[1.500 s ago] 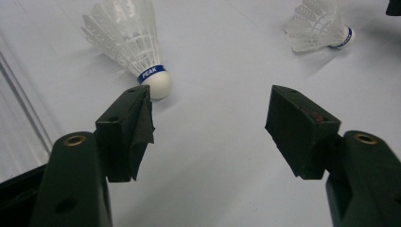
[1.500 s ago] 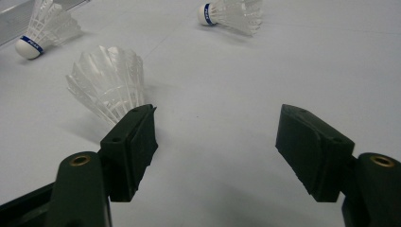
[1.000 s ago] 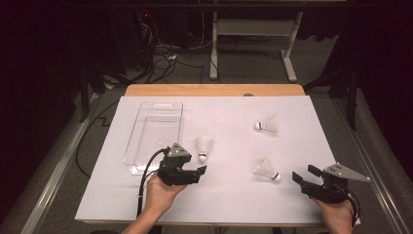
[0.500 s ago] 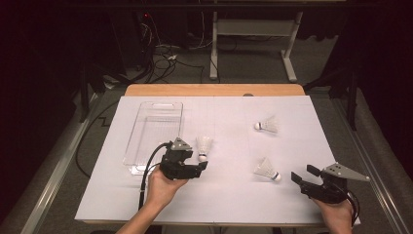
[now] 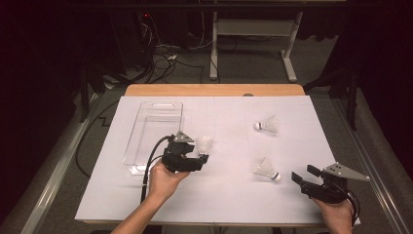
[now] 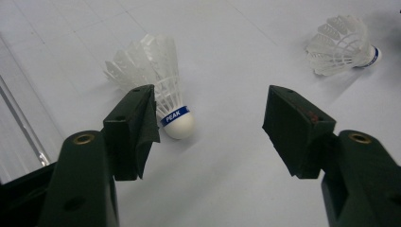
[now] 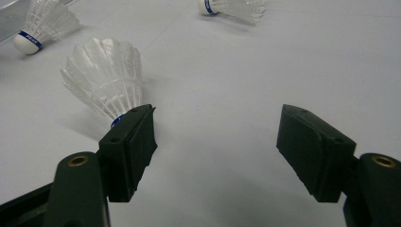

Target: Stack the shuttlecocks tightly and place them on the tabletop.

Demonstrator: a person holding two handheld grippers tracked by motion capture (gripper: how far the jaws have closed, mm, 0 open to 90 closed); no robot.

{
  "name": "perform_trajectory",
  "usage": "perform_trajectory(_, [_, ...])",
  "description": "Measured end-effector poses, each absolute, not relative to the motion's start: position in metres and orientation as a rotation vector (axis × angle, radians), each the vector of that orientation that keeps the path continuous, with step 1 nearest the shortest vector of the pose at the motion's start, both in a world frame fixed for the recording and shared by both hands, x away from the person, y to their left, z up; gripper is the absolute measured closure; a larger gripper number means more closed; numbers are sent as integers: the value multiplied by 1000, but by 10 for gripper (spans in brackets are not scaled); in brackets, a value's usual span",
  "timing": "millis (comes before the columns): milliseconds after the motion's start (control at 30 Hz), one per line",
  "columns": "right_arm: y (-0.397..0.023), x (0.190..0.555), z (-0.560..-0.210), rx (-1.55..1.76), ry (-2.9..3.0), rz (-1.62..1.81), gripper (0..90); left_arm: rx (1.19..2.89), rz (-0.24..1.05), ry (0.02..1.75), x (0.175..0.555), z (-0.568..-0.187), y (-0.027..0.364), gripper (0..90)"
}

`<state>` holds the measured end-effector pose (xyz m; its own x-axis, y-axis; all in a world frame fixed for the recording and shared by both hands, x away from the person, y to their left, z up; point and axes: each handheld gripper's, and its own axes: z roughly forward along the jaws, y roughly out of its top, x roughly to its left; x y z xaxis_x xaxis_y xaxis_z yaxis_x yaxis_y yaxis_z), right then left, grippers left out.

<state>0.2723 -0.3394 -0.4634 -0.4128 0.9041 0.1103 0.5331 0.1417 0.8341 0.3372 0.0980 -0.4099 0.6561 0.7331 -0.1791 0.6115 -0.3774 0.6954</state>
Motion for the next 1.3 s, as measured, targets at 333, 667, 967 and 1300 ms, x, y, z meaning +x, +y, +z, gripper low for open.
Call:
perform_trajectory(333, [-340, 272, -463, 1373, 2003, 1185, 291, 2113, 196, 1041, 350, -402, 94, 359])
perform_trajectory(667, [-338, 272, -463, 1369, 2006, 1186, 291, 2126, 166, 1068, 365, -401, 89, 361])
perform_trajectory(967, [-338, 272, -463, 1365, 2013, 1184, 291, 2117, 143, 1085, 377, -401, 87, 365])
perform_trajectory(1300, [-337, 272, -463, 1362, 2013, 1183, 291, 2117, 148, 1092, 382, -402, 90, 364])
